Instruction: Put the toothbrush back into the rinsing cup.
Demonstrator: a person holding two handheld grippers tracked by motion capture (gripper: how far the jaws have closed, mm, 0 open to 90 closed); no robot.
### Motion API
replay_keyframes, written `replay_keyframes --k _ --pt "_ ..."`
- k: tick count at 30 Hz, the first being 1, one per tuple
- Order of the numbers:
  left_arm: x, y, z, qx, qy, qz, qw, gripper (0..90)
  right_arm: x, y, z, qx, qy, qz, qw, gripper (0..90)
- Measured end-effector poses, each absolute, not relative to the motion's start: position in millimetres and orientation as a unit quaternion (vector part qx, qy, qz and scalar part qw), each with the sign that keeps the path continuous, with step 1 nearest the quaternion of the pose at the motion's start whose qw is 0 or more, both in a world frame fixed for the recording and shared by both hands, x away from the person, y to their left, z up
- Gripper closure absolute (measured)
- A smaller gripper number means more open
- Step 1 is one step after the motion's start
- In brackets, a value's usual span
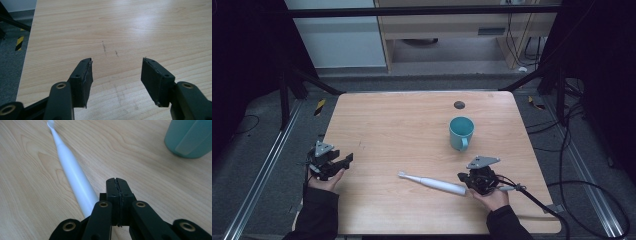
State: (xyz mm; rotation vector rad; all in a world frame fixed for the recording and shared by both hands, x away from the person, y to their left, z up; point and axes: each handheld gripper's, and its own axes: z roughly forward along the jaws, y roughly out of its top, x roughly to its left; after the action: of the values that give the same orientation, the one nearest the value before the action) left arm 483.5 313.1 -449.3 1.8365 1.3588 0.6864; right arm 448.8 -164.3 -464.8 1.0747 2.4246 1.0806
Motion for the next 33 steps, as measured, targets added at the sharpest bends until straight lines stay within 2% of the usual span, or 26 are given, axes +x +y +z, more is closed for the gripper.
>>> replay_keyframes --k 3,7,10,15,20,27,33 --pt "485 313 -450 0.716 0.53 0.266 0.368 42.1 451 -166 -454 0.361 0.841 0.374 0.149 85.9" --pt "485 313 -450 0.716 0.53 0.267 0.368 42.0 454 -163 -441 0.35 0.846 0.377 0.141 77.7" --pt "485 314 -450 0.716 0.53 0.267 0.367 42.0 458 -156 -430 0.331 0.86 0.365 0.134 67.9" --pt "486 314 -450 0.716 0.53 0.266 0.368 41.9 463 -149 -418 0.313 0.872 0.352 0.136 60.8" --pt "486 314 -450 0.717 0.529 0.265 0.368 41.5 469 -137 -413 0.296 0.883 0.344 0.122 49.9" --pt "486 315 -450 0.716 0.53 0.265 0.368 41.3 473 -121 -412 0.274 0.894 0.336 0.11 45.2" --pt "487 316 -450 0.715 0.531 0.265 0.369 41.2 474 -111 -420 0.262 0.907 0.313 0.103 45.5"
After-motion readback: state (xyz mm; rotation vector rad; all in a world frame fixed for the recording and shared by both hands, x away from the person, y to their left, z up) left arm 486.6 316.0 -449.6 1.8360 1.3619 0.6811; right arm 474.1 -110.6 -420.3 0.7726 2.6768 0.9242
